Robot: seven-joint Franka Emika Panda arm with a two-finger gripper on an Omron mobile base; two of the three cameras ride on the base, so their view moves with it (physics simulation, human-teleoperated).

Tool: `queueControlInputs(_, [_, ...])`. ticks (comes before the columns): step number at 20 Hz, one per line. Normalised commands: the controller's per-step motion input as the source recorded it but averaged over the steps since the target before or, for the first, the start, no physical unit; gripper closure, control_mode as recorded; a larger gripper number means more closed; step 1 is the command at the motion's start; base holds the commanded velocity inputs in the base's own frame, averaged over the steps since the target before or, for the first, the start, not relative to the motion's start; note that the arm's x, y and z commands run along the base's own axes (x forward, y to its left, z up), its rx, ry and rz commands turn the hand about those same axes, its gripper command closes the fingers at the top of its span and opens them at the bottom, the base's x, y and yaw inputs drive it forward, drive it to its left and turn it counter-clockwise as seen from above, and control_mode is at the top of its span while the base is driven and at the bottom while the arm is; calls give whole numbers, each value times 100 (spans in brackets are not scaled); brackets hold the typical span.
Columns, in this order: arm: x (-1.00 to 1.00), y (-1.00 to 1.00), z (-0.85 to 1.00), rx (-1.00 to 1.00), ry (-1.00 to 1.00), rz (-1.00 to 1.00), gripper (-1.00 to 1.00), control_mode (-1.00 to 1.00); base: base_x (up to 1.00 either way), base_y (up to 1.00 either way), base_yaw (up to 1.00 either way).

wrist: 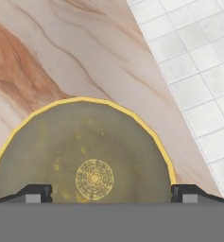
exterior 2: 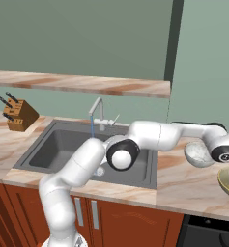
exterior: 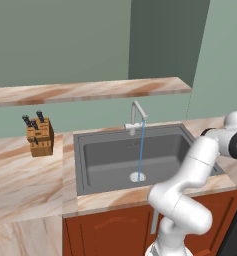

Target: Rinse each bowl for a few seconds and place them down in the sink or on the counter.

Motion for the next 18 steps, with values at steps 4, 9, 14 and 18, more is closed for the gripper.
queueControlInputs(4, [-10,3,-19,3,3,0,-100,-100,0,0,0])
queueControlInputs(9, [-1,12,-20,0,3,0,-100,-100,0,0,0])
queueControlInputs(14, [0,3,-23,1,4,0,-100,-100,0,0,0])
queueControlInputs(18, [-4,0,-12,0,3,-1,-100,-100,0,0,0])
